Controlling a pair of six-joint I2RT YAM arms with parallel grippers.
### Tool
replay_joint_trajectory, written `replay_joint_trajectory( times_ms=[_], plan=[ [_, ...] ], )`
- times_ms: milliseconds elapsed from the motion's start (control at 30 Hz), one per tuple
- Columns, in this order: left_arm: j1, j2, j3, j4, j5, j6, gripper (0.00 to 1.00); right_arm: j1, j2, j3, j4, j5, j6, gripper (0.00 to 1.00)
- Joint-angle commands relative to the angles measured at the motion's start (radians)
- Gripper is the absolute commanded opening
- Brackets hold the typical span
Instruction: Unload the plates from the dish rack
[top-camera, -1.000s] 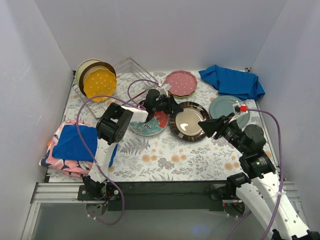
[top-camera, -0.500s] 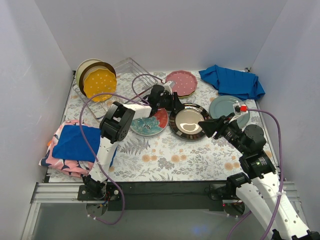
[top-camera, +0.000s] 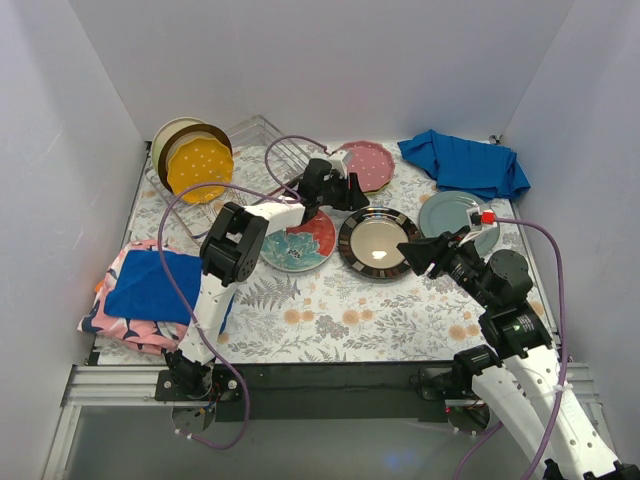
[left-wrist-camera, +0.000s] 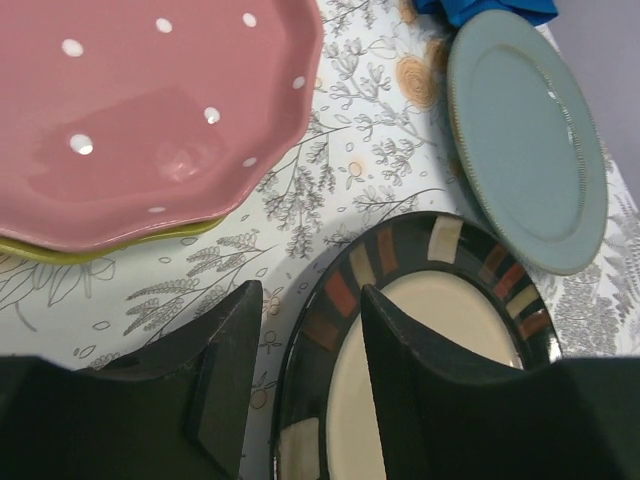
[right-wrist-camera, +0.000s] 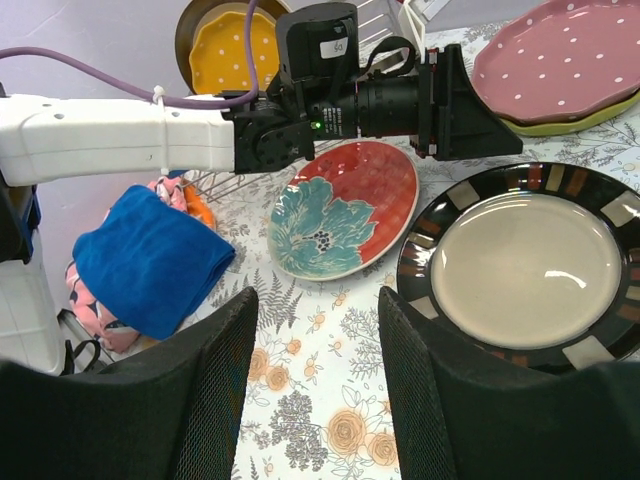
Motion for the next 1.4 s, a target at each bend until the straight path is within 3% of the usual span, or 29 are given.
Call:
replay_joint_trajectory(
  times_ms=[0,33,67,100,333,367,500,667,733,867,1033,1200,1367],
  plan=[
    [-0.002,-0.083,-0.003,-0.047,-0.073,0.063,0.43,0.002,0.003,0.02,-0.004,0.019,-0.038,0.57],
    [0.0,-0.12,-0.026,-0.05,-0.087,0.073,0.45,0.002,0.003,0.014,-0.005,0.018,-0.042,0.57],
    [0.0,-0.14,-0.04,-0.048,-0.11,0.081,0.65,0.0,0.0,0.009,-0.007,0.022,-0.042,0.57],
    [0.0,-0.16,-0.052,-0.048,-0.121,0.104,0.72,0.002,-0.003,0.0,-0.008,0.025,-0.042,0.58],
    [0.0,-0.374,-0.189,-0.016,-0.216,0.21,0.77,0.0,-0.016,-0.028,-0.007,0.051,-0.056,0.58],
    [0.0,-0.434,-0.236,0.019,-0.23,0.208,0.83,0.002,-0.013,-0.029,-0.005,0.05,-0.056,0.58],
    [0.011,-0.549,-0.236,-0.039,-0.339,0.184,0.83,0.002,0.012,-0.028,-0.004,0.03,-0.067,0.58],
    [0.037,-0.634,-0.18,-0.201,-0.359,0.35,0.83,0.002,0.027,-0.037,0.005,0.007,-0.079,0.58],
    [0.061,-0.637,-0.117,-0.282,-0.306,0.389,0.84,0.002,0.027,-0.043,0.016,-0.002,-0.078,0.58],
    [0.193,-0.623,0.006,-0.521,-0.163,0.425,0.79,0.002,0.032,-0.057,0.051,-0.037,-0.068,0.58],
    [0.383,-0.658,0.015,-0.611,-0.103,0.426,0.77,0.002,0.046,-0.074,0.082,-0.064,-0.062,0.58],
    [0.443,-0.622,0.027,-0.611,-0.34,0.509,0.74,0.002,0.056,-0.086,0.114,-0.082,-0.056,0.58],
    [0.498,-0.557,0.109,-0.652,-0.373,0.592,0.74,0.002,0.055,-0.106,0.147,-0.096,-0.05,0.58]
  ],
)
